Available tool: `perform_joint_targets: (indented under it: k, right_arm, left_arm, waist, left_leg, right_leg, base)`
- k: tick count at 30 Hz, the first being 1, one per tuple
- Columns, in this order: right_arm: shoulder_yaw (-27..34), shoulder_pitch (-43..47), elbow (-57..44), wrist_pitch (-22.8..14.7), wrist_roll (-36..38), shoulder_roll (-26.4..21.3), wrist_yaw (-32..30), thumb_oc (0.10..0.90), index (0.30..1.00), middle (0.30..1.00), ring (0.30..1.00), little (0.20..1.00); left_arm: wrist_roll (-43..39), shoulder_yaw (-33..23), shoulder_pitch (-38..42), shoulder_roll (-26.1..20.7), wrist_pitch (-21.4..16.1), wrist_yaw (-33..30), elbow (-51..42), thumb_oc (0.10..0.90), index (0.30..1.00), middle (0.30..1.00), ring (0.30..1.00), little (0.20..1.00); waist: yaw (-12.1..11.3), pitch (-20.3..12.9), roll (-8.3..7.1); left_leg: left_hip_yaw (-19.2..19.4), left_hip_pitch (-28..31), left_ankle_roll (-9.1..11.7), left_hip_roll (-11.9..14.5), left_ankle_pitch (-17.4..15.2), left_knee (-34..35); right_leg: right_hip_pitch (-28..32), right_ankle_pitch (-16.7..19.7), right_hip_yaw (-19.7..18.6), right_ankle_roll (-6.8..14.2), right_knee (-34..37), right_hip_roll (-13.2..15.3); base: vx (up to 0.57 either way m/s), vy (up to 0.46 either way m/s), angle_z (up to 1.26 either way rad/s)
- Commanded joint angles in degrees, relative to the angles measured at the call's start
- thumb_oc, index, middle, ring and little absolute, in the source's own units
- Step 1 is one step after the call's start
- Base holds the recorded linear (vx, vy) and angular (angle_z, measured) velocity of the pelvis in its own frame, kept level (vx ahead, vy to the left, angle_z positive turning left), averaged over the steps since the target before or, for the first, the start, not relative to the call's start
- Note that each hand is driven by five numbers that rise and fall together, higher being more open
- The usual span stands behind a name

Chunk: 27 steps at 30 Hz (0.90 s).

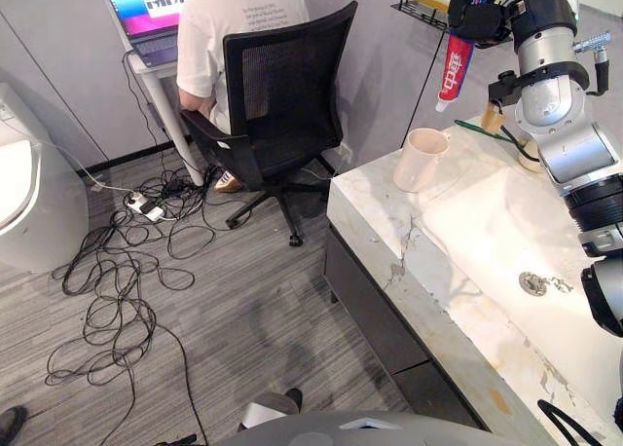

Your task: Organize the bathroom.

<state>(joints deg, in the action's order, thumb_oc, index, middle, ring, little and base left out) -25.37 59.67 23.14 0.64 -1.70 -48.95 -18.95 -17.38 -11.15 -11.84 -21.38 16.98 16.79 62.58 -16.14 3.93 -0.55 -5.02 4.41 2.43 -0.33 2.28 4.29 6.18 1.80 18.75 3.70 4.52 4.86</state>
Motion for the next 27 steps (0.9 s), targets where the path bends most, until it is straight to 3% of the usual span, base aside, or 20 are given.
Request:
perform_joint_targets:
  k: [1,27]
  right_arm:
    - [-1.3,11.0,1.2,-2.8,-2.6,-3.9,-5.5,0.400,0.300,0.300,0.300,0.300]
    - [-1.0,10.1,6.3,-2.3,-0.3,-0.9,-6.9,0.400,0.300,0.300,0.300,0.300]
  left_arm:
    - [1.0,2.8,-1.1,-5.3,-2.3,1.1,3.4,0.800,0.900,0.900,0.900,0.900]
    - [1.5,2.6,-1.5,-5.6,-3.9,1.7,4.3,0.800,0.900,0.900,0.900,0.900]
  waist:
    - [-0.6,-5.1,-1.24]
    - [-2.2,-4.0,-0.31]
  left_leg:
    - [2.4,-1.6,1.9,1.6,-3.7,-3.1]
    - [0.0,-2.8,1.9,1.2,-4.0,-4.8]
  right_leg:
    - [1.0,-5.3,-0.5,3.2,-3.6,2.2]
    - [0.7,-6.3,0.7,2.4,-5.5,2.5]
  base:
    - [0.01,-0.033,-0.01]
    - [0.01,0.004,0.03]
